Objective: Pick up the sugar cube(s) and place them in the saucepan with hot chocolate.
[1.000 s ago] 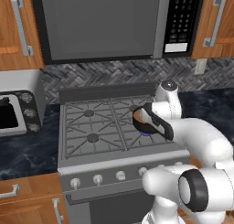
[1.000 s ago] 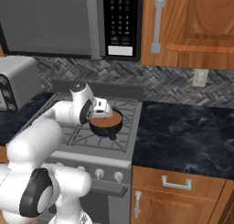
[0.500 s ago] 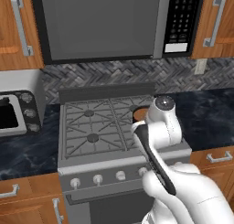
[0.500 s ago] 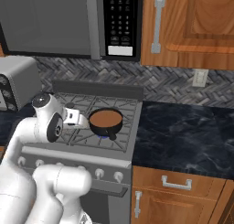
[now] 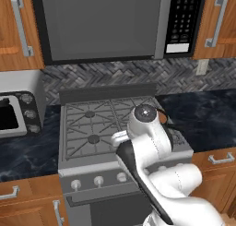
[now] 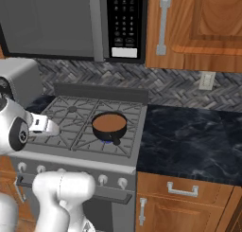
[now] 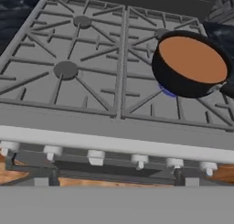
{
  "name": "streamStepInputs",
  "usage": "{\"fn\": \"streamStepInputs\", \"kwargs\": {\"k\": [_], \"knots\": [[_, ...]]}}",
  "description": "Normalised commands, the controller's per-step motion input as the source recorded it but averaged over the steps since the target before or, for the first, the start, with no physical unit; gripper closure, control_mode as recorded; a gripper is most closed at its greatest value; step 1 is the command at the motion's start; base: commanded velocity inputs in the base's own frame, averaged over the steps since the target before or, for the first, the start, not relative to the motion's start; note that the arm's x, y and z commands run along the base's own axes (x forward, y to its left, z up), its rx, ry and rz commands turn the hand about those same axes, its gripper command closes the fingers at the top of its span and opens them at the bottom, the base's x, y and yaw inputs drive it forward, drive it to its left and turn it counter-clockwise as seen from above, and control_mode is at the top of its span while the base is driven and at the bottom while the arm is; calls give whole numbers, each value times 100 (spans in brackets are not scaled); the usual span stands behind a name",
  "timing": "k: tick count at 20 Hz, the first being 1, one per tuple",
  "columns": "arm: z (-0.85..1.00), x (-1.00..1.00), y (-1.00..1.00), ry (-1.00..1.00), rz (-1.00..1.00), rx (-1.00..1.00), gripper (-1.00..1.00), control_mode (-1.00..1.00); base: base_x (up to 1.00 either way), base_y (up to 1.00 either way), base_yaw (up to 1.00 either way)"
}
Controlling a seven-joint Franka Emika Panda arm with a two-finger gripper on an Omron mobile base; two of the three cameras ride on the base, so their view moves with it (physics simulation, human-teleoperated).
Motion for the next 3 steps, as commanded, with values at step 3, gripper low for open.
{"fn": "streamStepInputs", "kwargs": {"k": [3], "knots": [[18,-2,24,16,1,0,-100,-100,0,0,0]]}}
